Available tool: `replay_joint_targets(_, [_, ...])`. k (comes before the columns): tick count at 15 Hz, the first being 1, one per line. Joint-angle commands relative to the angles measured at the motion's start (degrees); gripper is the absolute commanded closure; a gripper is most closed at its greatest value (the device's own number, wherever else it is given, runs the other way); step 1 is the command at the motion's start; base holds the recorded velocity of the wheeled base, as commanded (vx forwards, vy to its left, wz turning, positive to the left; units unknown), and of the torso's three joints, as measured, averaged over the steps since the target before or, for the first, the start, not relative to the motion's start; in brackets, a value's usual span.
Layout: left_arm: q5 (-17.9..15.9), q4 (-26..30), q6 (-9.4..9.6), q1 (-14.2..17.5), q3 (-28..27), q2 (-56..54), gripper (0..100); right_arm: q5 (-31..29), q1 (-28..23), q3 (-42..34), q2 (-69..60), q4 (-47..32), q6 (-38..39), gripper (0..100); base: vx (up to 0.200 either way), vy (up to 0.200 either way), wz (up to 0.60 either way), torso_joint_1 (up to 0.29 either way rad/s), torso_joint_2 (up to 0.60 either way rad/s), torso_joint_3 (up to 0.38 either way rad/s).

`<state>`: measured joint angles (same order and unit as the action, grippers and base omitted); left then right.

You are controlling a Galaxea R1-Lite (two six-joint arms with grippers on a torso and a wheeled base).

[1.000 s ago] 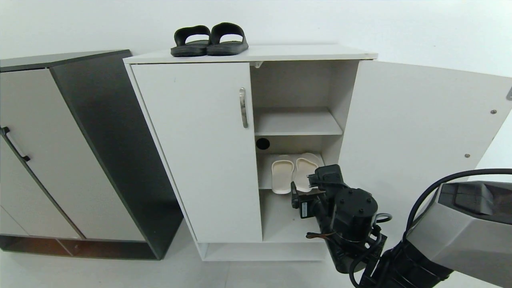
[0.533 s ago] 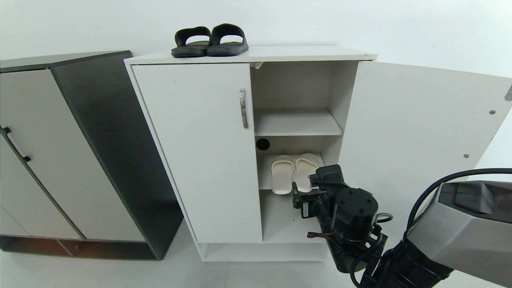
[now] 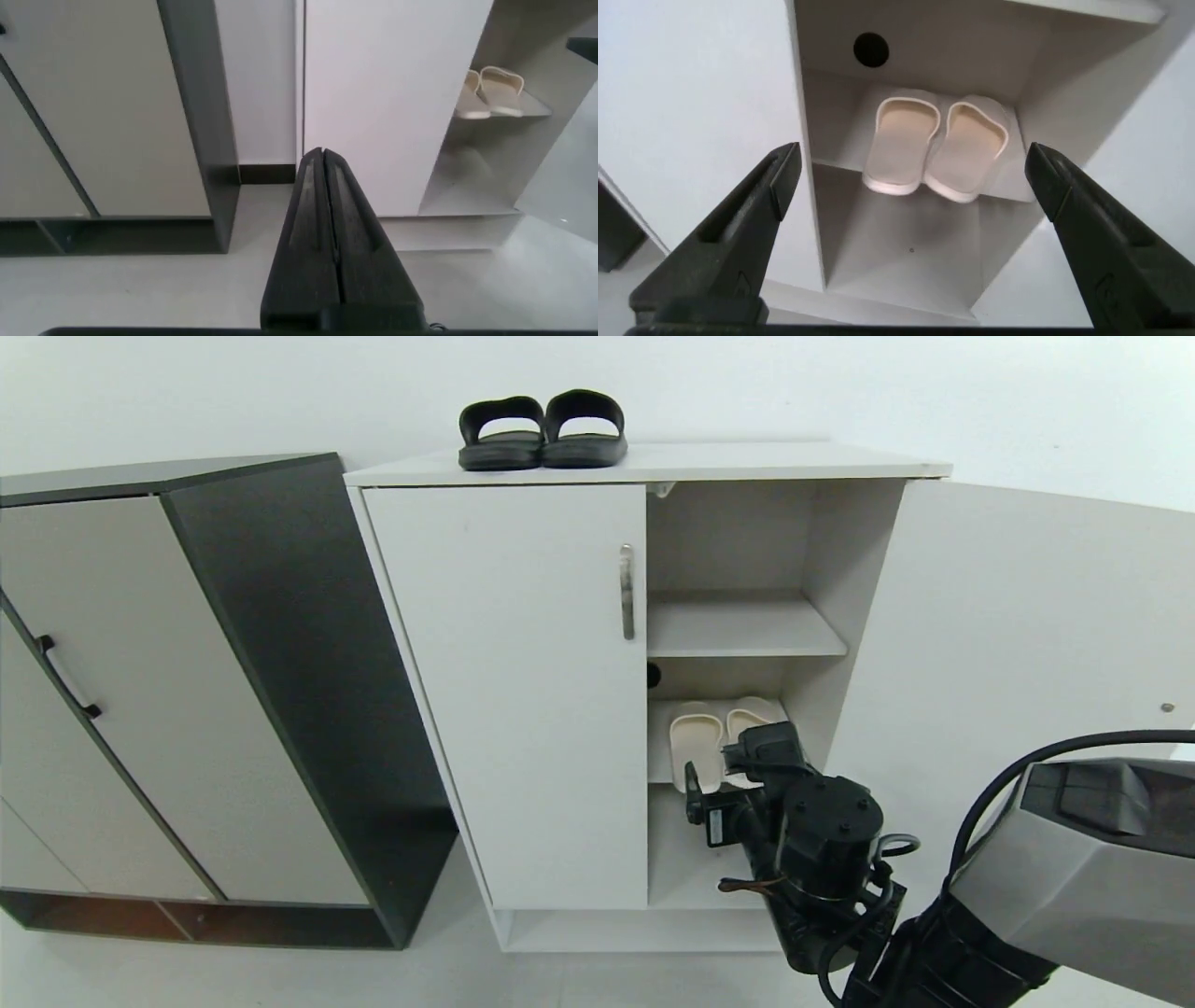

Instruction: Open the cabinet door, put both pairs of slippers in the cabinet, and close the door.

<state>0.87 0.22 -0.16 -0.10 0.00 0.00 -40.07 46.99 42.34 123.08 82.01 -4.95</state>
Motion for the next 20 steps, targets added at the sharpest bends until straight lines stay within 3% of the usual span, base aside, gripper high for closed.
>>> replay_joint_targets(1, [0.10,-0.04,-0.02,0.01,0.00,0.09,100,0.08,0.38,-1.21,-0.56,0.08,-0.94,0,0.000,0.200,0.00,0.007,0.00,-0.002])
replay_joint_targets(10, [0.10,-0.04,-0.11,0.01,0.00,0.09,100,1.57,0.20,-3.31,-1.17,-1.59,-1.38,0,0.000,0.200,0.00,0.000,0.00,0.003])
replay_joint_targets(20, [0.10,-0.04,-0.19,0.01,0.00,0.09,100,1.93,0.20,-3.49,-1.00,-1.50,-1.38,0,0.000,0.000,0.00,0.000,0.00,0.000])
